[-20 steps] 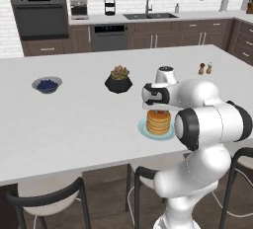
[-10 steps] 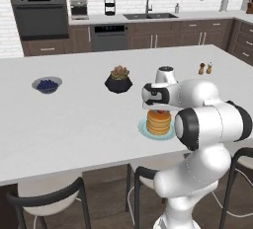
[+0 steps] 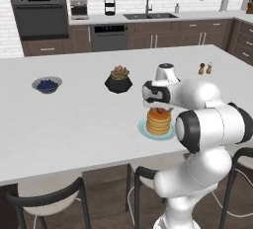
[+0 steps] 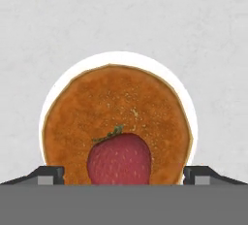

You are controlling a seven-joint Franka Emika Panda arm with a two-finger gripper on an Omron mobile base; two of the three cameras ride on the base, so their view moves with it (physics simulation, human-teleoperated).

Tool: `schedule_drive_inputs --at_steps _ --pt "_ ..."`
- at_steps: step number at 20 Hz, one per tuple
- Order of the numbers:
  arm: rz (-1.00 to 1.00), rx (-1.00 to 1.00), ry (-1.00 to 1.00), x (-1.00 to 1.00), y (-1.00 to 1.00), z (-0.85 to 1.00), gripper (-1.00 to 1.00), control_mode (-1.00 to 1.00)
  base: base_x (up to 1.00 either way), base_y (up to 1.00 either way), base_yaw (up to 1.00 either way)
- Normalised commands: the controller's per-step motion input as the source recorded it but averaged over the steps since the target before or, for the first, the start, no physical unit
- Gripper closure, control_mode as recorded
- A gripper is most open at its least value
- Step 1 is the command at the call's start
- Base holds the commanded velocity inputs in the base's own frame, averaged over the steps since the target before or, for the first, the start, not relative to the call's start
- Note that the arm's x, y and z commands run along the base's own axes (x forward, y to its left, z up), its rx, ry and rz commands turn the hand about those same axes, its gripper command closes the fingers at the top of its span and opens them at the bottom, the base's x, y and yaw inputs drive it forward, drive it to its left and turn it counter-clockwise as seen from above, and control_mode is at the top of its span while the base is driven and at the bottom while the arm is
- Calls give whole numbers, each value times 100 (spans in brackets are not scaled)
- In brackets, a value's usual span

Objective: Take the strawberry from the fridge and place it on top of the pancake, located on the dining counter.

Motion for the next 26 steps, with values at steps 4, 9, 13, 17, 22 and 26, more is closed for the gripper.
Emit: schedule_drive_inputs --at_steps 4,9,13,17,22,26 --pt "0 -6 -10 -45 11 83 -100 -100 0 0 0" --pt "0 -10 -12 -87 44 100 -100 -100 0 0 0" --pt "0 -14 -6 -97 79 80 -100 -100 0 0 0" --pt "0 -8 0 -100 97 39 -100 -100 0 0 0" --pt "0 -5 -4 -100 76 14 -100 -100 0 0 0" --pt "0 -5 -1 -100 58 0 -100 -100 0 0 0"
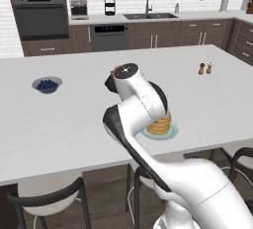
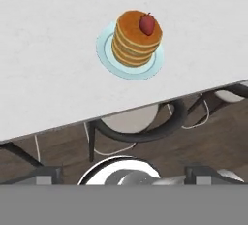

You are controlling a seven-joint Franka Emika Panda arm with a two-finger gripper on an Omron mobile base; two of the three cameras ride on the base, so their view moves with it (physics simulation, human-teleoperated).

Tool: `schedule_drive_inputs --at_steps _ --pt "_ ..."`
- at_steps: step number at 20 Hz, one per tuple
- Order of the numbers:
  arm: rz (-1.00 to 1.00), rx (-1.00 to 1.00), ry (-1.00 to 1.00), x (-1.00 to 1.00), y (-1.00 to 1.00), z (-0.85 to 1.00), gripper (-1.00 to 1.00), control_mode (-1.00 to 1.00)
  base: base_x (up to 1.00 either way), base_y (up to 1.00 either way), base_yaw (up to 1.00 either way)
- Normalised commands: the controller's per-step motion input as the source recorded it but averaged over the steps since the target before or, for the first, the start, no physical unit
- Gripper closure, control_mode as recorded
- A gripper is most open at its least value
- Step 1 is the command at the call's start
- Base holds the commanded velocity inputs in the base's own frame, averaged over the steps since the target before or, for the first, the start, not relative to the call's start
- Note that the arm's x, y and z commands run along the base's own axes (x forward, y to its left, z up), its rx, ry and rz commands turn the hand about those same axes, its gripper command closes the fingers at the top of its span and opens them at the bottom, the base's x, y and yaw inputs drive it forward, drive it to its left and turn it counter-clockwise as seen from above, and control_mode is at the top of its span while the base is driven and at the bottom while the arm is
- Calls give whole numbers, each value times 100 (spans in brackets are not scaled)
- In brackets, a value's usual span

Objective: Take the strawberry from the fridge and place it on top of the pancake, located on the dining counter.

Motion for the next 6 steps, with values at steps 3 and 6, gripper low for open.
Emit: schedule_drive_inputs --at_steps 3,6 --pt "-7 0 16 -46 8 -34 -100 -100 0 0 0" --pt "-10 0 31 0 0 -48 -100 -100 0 0 0"
